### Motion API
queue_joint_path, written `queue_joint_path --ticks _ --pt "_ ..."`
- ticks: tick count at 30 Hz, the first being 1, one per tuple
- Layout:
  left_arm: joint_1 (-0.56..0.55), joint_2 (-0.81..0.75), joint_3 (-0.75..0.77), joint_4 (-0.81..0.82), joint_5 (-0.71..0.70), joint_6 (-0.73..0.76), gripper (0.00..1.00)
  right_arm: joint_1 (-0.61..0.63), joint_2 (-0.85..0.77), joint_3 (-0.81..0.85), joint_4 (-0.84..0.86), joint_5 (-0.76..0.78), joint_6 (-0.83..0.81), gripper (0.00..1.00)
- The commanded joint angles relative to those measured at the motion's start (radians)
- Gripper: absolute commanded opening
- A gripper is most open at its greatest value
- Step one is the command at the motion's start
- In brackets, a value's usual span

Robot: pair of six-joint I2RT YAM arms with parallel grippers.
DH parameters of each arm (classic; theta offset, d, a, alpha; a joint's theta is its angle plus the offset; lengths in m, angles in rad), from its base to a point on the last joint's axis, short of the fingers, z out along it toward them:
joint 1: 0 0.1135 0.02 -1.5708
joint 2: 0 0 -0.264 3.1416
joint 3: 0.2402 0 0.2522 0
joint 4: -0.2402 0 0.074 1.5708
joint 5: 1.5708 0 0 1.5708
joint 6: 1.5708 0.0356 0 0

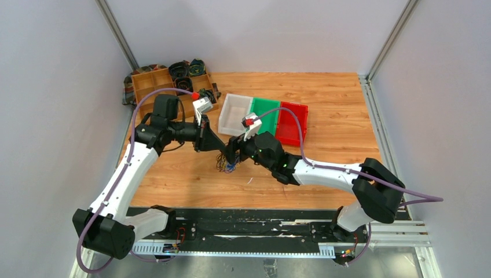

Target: Untangle the cables

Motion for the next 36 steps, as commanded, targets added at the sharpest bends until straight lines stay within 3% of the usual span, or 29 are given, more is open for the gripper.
queue_joint_path --ticks 1,13,25,36 --pt "-0.011 -0.019 0.067 -0.002 0.078 -0.056 0.01 0.014 0.013 -0.078 0.070 0.039 0.035 0.75" --pt "-0.011 0.003 0.197 -0.064 0.083 -0.055 0.01 0.012 0.027 -0.211 0.095 0.096 0.073 0.72" --pt "-0.011 0.025 0.442 -0.174 -0.004 -0.012 0.01 0.011 0.089 -0.314 0.142 0.115 0.136 0.71" --pt "-0.011 0.088 0.811 -0.194 -0.316 -0.013 0.00 0.008 0.145 -0.385 0.183 0.112 0.187 0.71"
